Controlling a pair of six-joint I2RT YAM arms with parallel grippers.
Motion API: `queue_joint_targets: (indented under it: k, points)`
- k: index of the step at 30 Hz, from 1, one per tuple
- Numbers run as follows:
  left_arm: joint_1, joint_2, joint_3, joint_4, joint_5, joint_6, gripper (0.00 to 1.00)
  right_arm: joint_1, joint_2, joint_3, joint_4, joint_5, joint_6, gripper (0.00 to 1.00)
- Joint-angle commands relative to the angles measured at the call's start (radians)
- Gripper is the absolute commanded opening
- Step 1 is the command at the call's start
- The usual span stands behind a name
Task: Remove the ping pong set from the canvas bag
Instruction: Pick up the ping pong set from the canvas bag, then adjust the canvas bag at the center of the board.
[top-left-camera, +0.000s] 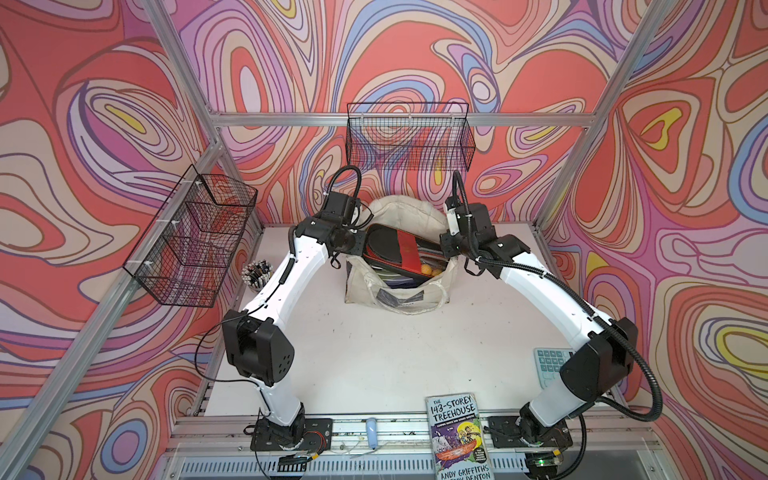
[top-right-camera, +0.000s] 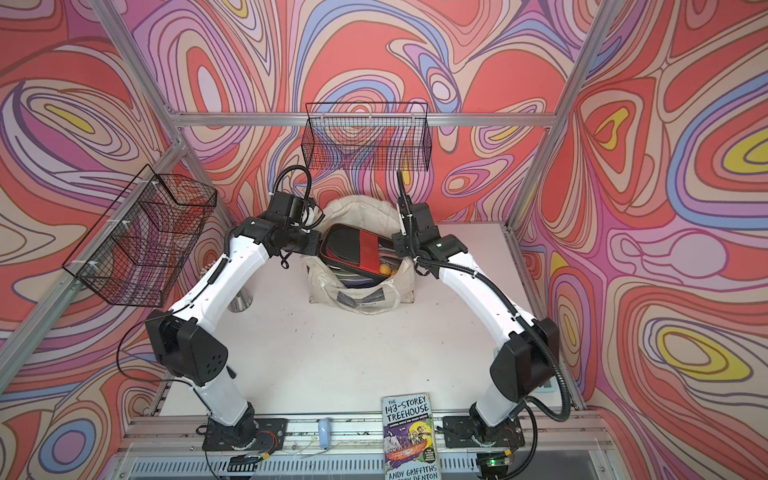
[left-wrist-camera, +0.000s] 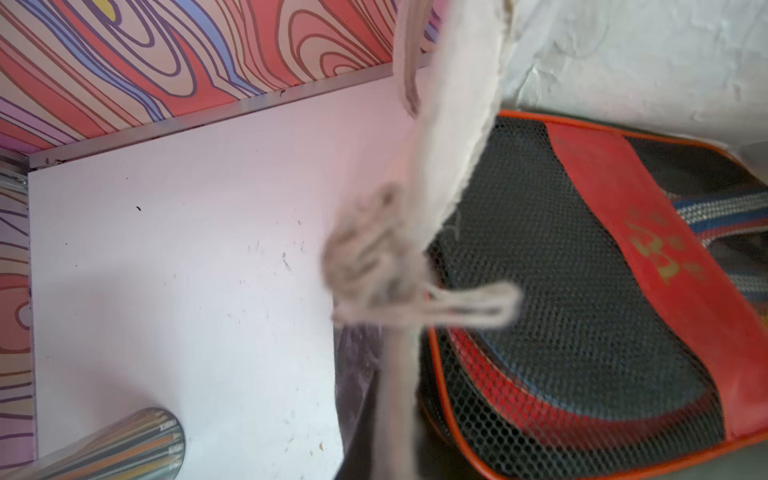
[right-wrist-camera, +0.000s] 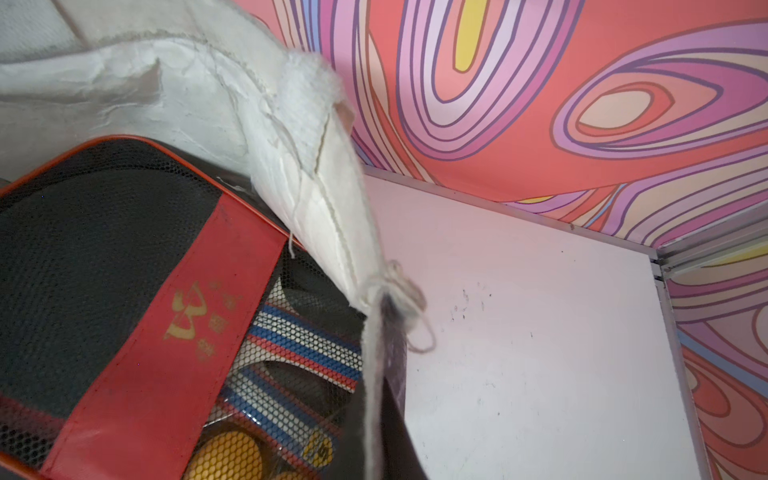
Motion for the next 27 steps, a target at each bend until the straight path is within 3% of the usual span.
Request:
queue_joint_targets:
  k: [1,3,5,7,11,16,27]
  points:
    - [-0.01,-0.16,-0.039,0.205,0.058,0.052,0.0,0.003,-0.068,0.0,0.031,-0.028,-0.068,0.45]
    - [-0.009,-0.195,-0.089,0.254,0.08,0.061,0.0,0.003,-0.074,0.014,0.024,-0.032,-0.092,0.72]
    - [-0.01,-0.224,-0.132,0.295,0.097,0.066,0.0,0.004,-0.076,0.043,0.02,-0.062,-0.118,0.88]
    - [-0.009,-0.245,-0.166,0.333,0.114,0.068,0.0,0.008,-0.073,0.081,0.016,-0.116,-0.142,0.98]
    - [-0.011,-0.278,-0.219,0.413,0.143,0.069,0.0,0.04,-0.035,0.168,-0.024,-0.272,-0.219,0.98]
    - [-0.011,-0.255,-0.183,0.433,0.14,0.097,0.0,0.072,0.077,0.287,-0.123,-0.44,-0.272,0.98]
    - [-0.012,-0.251,-0.111,0.569,0.202,0.168,0.0,0.079,0.245,0.351,-0.197,-0.556,-0.299,0.98]
